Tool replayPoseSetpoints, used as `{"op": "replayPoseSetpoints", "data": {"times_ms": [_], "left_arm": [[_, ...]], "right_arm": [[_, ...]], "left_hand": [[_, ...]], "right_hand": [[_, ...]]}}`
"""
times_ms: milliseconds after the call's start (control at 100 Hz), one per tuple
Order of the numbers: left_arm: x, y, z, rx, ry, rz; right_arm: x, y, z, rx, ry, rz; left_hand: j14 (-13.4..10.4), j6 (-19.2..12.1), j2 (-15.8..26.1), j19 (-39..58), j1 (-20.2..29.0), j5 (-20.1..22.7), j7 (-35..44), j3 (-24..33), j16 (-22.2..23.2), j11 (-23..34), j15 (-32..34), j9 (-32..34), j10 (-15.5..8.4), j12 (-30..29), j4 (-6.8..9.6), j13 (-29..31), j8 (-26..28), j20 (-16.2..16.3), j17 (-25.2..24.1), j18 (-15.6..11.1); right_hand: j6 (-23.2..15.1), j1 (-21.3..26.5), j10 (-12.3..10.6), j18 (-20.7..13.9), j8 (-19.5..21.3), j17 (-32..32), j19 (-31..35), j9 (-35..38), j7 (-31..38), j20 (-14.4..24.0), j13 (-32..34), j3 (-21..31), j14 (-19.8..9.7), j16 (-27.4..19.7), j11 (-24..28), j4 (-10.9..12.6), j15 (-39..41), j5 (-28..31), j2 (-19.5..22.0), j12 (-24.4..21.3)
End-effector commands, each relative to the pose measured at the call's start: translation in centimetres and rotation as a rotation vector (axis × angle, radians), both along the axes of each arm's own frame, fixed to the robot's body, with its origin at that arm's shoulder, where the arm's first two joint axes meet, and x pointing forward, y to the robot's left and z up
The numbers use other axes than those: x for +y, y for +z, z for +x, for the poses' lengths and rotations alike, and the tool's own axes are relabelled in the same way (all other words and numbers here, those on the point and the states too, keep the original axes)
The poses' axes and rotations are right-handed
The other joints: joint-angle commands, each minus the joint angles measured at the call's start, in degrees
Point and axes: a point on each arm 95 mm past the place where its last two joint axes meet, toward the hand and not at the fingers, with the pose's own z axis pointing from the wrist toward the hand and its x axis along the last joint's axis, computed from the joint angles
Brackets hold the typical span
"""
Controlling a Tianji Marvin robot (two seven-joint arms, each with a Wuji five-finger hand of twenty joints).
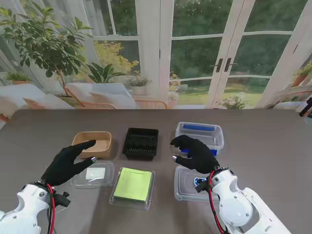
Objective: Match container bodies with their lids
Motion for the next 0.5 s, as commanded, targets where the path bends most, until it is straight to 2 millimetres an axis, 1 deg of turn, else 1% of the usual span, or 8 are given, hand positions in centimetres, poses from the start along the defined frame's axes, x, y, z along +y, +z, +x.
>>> {"op": "replayPoseSetpoints", "data": {"times_ms": [0,110,230,360,440,490], "left_arm": [[-0.3,0.1,-0.2,0.013,-0.011,-0.002],[-0.2,0.1,-0.3,0.019,-0.005,0.004],[0.5,0.0,-0.3,0.045,0.026,0.017],[2.1,-0.2,-0.1,0.088,0.060,0.057],[3.3,-0.5,0.2,0.116,0.079,0.076],[3.9,-0.6,0.5,0.131,0.090,0.083]], "right_arm": [[0.5,-0.1,-0.1,0.006,0.016,0.001],[0.9,0.0,0.0,0.006,0.020,0.006],[1.8,0.2,0.2,0.019,0.035,0.001],[3.5,0.6,1.1,0.021,0.052,-0.019],[4.7,0.6,1.7,0.025,0.060,-0.035],[5.5,0.5,2.1,0.026,0.064,-0.039]], "left_hand": [[-1.53,-1.51,-1.12,-1.94,-1.34,0.91,0.29,1.19,-0.66,-0.02,-1.25,-1.04,-1.58,-0.82,0.54,-1.01,0.42,0.50,-0.16,-2.71],[-1.58,-1.57,-0.98,-2.07,-1.40,1.01,0.25,1.03,-0.63,0.05,-1.19,-0.86,-1.71,-0.85,0.53,-0.77,0.46,0.65,0.00,-2.70],[-0.87,-1.13,-0.60,-1.70,-1.30,1.13,0.12,0.91,-0.14,0.60,-0.32,0.23,-0.71,-0.57,0.56,0.41,0.41,1.11,0.92,-2.19],[0.04,-0.53,-0.11,1.67,-1.03,1.72,0.04,0.39,2.00,1.47,2.07,2.13,0.51,1.21,0.70,1.57,0.22,3.68,1.00,-1.73],[0.47,-0.35,0.05,3.40,-0.82,1.71,-0.05,0.50,2.75,1.46,2.95,2.44,0.94,1.74,0.75,1.92,0.10,4.45,0.79,-1.81],[0.97,-0.05,0.21,5.57,-0.64,1.77,-0.07,0.58,3.49,1.68,3.94,3.08,1.62,2.38,0.77,2.11,0.00,5.08,0.48,-1.57]], "right_hand": [[-1.09,0.76,-1.03,-1.97,-0.75,-17.10,-1.08,1.22,-0.59,-0.94,0.14,1.26,-0.92,-0.24,-0.81,-1.43,-0.64,1.02,-1.38,-0.46],[-1.02,0.73,-0.84,-1.82,-0.84,-17.07,-1.10,1.48,-0.85,-1.01,0.37,1.23,-0.76,-0.21,-0.87,-1.42,-0.62,1.13,-1.24,-0.43],[-0.95,0.36,0.00,-1.22,-1.11,-15.83,-0.32,2.64,-1.51,-0.78,1.85,0.81,-0.31,0.18,-0.93,-1.35,0.13,1.09,-0.52,-0.41],[-0.88,0.10,0.58,-0.69,-1.33,-13.40,2.52,4.87,-2.08,0.32,4.45,0.41,0.09,1.91,-0.49,-0.99,3.03,1.20,0.36,0.15],[-0.78,0.03,0.68,-0.48,-1.57,-12.52,3.71,5.75,-2.61,0.71,5.36,0.29,0.48,2.78,-0.11,-0.81,4.47,1.32,0.70,0.60],[-0.57,0.15,0.92,-0.16,-1.72,-11.88,4.34,6.53,-2.86,0.91,6.07,0.48,0.65,3.15,0.10,-0.73,5.15,2.15,0.61,0.81]]}}
